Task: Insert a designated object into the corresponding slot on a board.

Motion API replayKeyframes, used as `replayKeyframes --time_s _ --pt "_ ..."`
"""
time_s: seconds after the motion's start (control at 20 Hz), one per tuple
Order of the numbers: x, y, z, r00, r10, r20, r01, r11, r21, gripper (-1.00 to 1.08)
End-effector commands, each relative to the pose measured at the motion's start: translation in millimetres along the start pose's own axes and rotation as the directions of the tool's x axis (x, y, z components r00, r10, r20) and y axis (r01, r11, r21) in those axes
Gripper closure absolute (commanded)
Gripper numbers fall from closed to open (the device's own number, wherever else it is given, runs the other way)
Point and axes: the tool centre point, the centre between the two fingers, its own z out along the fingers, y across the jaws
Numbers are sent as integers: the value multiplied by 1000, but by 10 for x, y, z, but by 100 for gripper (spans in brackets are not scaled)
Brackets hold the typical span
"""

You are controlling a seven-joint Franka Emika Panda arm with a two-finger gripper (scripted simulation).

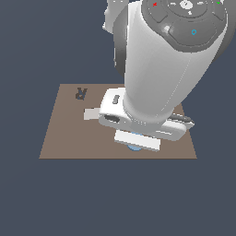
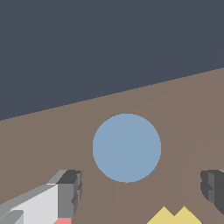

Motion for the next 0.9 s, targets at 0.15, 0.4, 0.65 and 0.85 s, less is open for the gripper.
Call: replayKeyframes --time_s 0.15,0.4,0.65,0.85 --pt "105 -54 148 999 37 3 -37 999 1 -92" --pt "144 -71 200 999 50 5 -50 999 1 -92" --pt "140 -71 218 999 50 5 -50 999 0 -92" --pt "146 -71 338 999 51 5 -51 999 1 -92"
